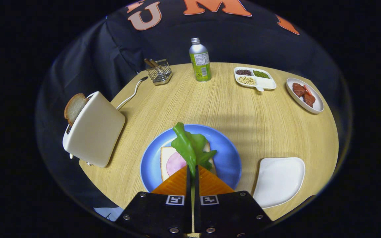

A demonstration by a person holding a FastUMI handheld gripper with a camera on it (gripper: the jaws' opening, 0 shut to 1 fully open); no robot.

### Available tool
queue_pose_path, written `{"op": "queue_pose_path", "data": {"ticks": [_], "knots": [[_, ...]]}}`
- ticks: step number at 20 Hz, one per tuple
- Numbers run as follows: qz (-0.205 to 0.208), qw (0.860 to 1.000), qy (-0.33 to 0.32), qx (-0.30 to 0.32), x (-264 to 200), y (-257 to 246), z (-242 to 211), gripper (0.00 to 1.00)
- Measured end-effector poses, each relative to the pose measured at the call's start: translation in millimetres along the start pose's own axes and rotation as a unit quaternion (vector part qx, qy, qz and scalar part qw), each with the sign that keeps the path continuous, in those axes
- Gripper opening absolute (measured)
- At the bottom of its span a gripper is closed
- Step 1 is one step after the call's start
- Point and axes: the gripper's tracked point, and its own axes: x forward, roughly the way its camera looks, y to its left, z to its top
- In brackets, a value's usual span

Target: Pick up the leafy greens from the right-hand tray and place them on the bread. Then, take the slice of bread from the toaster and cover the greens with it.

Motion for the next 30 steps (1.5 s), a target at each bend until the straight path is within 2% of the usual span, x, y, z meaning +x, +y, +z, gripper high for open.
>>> {"op": "queue_pose_path", "data": {"ticks": [8, 12, 19, 22, 26, 30], "knots": [[-0.009, 1.0, 0.002, -0.03, 23.9, 18.4, -1.3, 0.12], [-0.03, 0.999, -0.004, -0.043, 22.9, 14.8, 4.1, 0.27], [-0.053, 0.996, -0.029, -0.061, 4.1, 14.5, 23.8, 0.67], [-0.055, 0.996, -0.038, -0.063, -6.3, 18.7, 37.5, 0.73], [-0.035, 0.995, -0.054, -0.075, -34.1, 47.9, 55.3, 0.77], [-0.01, 0.995, -0.055, -0.089, -56.7, 86.7, 66.9, 0.86]]}}
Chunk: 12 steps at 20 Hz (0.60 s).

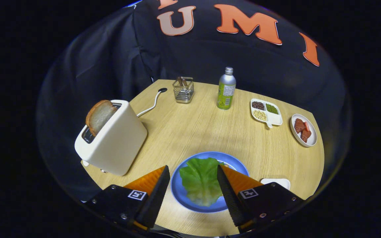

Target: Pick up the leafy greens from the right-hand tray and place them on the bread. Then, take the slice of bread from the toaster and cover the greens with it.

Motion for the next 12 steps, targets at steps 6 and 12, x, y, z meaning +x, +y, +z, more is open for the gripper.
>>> {"op": "queue_pose_path", "data": {"ticks": [6, 12], "knots": [[0.033, 0.999, -0.004, -0.005, -22.2, 57.5, 35.1, 0.91], [0.082, 0.996, 0.015, -0.015, -32.4, 116.6, 60.5, 0.91]]}}
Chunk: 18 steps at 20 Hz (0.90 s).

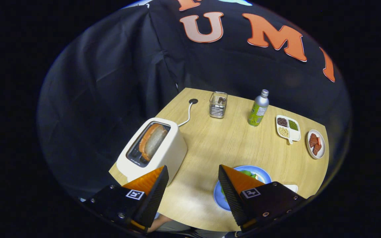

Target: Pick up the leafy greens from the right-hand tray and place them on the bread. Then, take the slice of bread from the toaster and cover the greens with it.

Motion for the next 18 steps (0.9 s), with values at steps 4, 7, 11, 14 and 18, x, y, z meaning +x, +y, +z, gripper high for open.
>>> {"op": "queue_pose_path", "data": {"ticks": [4, 7, 11, 14, 18], "knots": [[0.018, 1.0, 0.01, -0.003, 2.0, 27.2, 17.1, 0.91], [0.027, 0.999, 0.026, -0.007, 9.8, 48.2, 20.2, 0.93], [0.025, 0.999, 0.033, -0.009, 28.2, 65.8, 27.1, 0.9], [0.021, 0.999, 0.043, 0.0, 41.5, 71.7, 29.7, 0.87], [0.011, 0.999, 0.051, 0.013, 57.2, 72.9, 32.4, 0.79]]}}
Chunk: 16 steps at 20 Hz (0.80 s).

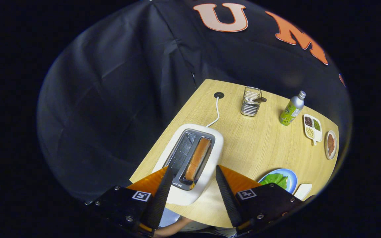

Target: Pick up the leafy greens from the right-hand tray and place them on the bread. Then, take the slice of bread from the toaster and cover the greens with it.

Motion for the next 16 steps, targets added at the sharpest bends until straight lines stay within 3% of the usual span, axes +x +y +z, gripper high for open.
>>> {"op": "queue_pose_path", "data": {"ticks": [6, 8, 11, 16], "knots": [[-0.03, 0.999, 0.021, 0.023, 30.4, -5.9, 3.0, 0.62], [-0.036, 0.999, 0.021, 0.022, 39.4, -4.3, 3.9, 0.54], [-0.043, 0.998, 0.035, 0.03, 47.7, -2.4, -3.0, 0.33], [-0.031, 0.998, 0.032, 0.038, 45.3, 1.8, -0.1, 0.18]]}}
